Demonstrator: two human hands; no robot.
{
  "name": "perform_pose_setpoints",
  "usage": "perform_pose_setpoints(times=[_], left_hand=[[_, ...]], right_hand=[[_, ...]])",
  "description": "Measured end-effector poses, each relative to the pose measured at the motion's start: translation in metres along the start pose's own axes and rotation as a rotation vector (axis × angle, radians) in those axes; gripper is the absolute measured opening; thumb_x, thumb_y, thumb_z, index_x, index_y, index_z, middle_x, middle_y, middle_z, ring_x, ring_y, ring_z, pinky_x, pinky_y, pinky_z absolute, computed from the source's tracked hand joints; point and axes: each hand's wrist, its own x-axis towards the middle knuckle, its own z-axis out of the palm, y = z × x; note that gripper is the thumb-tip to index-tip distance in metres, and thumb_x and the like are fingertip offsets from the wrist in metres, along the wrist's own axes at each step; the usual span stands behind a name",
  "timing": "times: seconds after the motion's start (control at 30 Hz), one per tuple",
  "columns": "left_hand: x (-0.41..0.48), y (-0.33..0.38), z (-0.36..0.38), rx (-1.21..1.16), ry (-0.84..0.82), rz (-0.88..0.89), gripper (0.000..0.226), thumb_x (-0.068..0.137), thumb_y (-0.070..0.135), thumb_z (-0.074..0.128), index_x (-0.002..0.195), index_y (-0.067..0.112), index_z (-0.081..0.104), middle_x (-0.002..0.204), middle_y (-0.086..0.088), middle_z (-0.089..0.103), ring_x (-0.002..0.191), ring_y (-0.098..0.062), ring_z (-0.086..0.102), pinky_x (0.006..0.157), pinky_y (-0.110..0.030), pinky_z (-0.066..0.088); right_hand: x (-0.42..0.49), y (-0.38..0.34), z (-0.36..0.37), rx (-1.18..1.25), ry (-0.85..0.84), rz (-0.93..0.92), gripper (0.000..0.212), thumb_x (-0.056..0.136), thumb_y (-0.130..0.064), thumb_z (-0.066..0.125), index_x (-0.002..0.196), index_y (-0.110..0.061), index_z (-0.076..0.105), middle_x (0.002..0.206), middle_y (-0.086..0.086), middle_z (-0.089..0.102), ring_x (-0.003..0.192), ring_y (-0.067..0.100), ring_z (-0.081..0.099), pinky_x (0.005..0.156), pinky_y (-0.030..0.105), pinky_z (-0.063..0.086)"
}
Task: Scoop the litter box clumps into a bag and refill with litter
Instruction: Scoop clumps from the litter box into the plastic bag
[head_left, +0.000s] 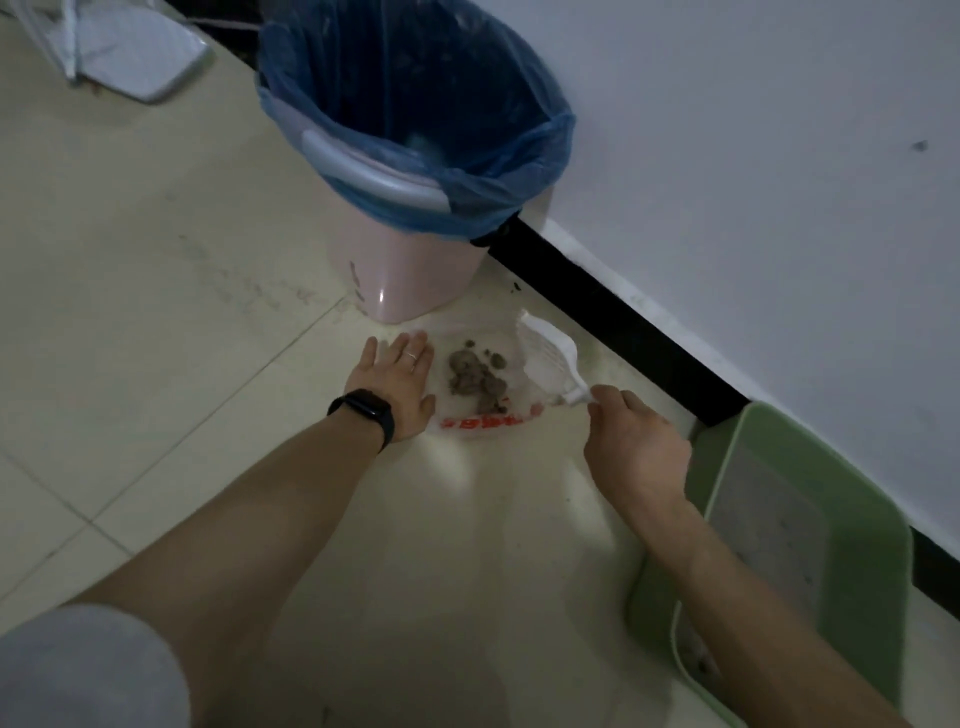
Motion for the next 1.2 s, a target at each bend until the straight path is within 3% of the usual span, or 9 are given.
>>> perform_pose_setpoints(times=[0.1, 0.2, 0.3, 0.4, 0.53, 0.7, 0.93, 1.03, 1.2], left_hand=[[0.007, 0.01, -0.011, 0.136, 0.056, 0.032, 0.069, 0.1, 0.047, 0.021, 0.156, 0.014, 0.0, 0.164, -0.007, -0.007, 0.15, -0.024, 0.002, 0.12, -0.049, 0.004], [0.012, 0.032, -0.032, 0.205, 0.144, 0.025, 0.06, 0.097, 0.042, 0.032, 0.151, 0.015, 0.027, 0.158, -0.01, 0.021, 0.14, -0.03, 0.025, 0.111, -0.046, 0.024], [0.015, 0.072, -0.051, 0.239, 0.231, 0.065, 0.049, 0.093, 0.045, 0.037, 0.134, 0.021, 0.049, 0.144, -0.007, 0.037, 0.126, -0.028, 0.034, 0.1, -0.044, 0.029], [0.013, 0.124, -0.053, 0.118, 0.229, 0.189, 0.054, 0.095, 0.051, 0.032, 0.14, 0.023, 0.043, 0.152, -0.006, 0.033, 0.134, -0.026, 0.032, 0.108, -0.045, 0.027], [0.0, 0.205, -0.04, -0.087, 0.157, 0.402, 0.062, 0.1, 0.048, 0.028, 0.155, 0.023, 0.017, 0.163, -0.003, 0.01, 0.149, -0.023, 0.008, 0.121, -0.046, 0.009], [-0.018, 0.296, -0.013, -0.142, 0.115, 0.552, 0.066, 0.102, 0.045, 0.025, 0.157, 0.017, 0.002, 0.165, -0.003, -0.001, 0.151, -0.02, 0.0, 0.121, -0.046, 0.006], [-0.042, 0.341, 0.046, -0.226, 0.098, 0.375, 0.067, 0.103, 0.032, 0.02, 0.151, 0.015, -0.023, 0.163, -0.002, -0.016, 0.15, -0.018, -0.007, 0.122, -0.045, 0.004], [-0.04, 0.341, 0.049, -0.241, 0.148, 0.387, 0.066, 0.103, 0.03, 0.022, 0.154, 0.014, -0.016, 0.164, -0.001, -0.012, 0.151, -0.017, -0.004, 0.122, -0.045, 0.004], [-0.043, 0.339, 0.051, -0.295, 0.189, 0.384, 0.066, 0.103, 0.029, 0.03, 0.156, 0.014, -0.007, 0.164, -0.001, 0.0, 0.15, -0.017, 0.005, 0.12, -0.047, 0.006]], right_hand=[[-0.008, 0.025, -0.016, 0.108, -0.047, 0.096, 0.024, 0.102, -0.031, 0.041, 0.12, -0.027, 0.058, 0.082, -0.008, 0.056, 0.062, 0.014, 0.052, 0.051, 0.023, 0.033], [-0.023, 0.058, -0.028, 0.315, -0.049, 0.229, 0.026, 0.101, -0.033, 0.045, 0.12, -0.029, 0.062, 0.085, -0.007, 0.061, 0.07, 0.016, 0.054, 0.06, 0.025, 0.037], [-0.056, 0.106, -0.029, 0.589, -0.007, 0.436, 0.022, 0.097, -0.036, 0.053, 0.11, -0.027, 0.069, 0.087, -0.008, 0.066, 0.077, 0.015, 0.058, 0.067, 0.027, 0.04], [-0.104, 0.164, -0.011, 0.723, 0.034, 0.659, 0.02, 0.09, -0.041, 0.06, 0.095, -0.027, 0.073, 0.082, -0.005, 0.072, 0.08, 0.021, 0.068, 0.072, 0.035, 0.052], [-0.168, 0.231, 0.011, 0.631, -0.016, 0.846, 0.021, 0.088, -0.048, 0.058, 0.084, -0.033, 0.072, 0.084, -0.005, 0.074, 0.079, 0.023, 0.069, 0.08, 0.042, 0.056], [-0.214, 0.296, 0.022, 0.209, -0.242, 0.801, 0.029, 0.09, -0.055, 0.049, 0.102, -0.04, 0.071, 0.089, 0.004, 0.073, 0.078, 0.029, 0.066, 0.07, 0.034, 0.055], [-0.195, 0.334, 0.008, -0.282, -0.51, 0.521, 0.03, 0.087, -0.042, 0.047, 0.094, -0.024, 0.07, 0.084, 0.004, 0.065, 0.075, 0.026, 0.064, 0.061, 0.027, 0.041], [-0.188, 0.343, 0.006, -0.288, -0.631, 0.429, 0.031, 0.083, -0.044, 0.054, 0.1, -0.022, 0.067, 0.092, 0.008, 0.065, 0.086, 0.028, 0.065, 0.065, 0.029, 0.04], [-0.189, 0.364, 0.015, -0.121, -0.774, 0.449, 0.041, 0.075, -0.048, 0.056, 0.106, -0.024, 0.067, 0.082, 0.007, 0.056, 0.075, 0.028, 0.054, 0.064, 0.029, 0.041]])
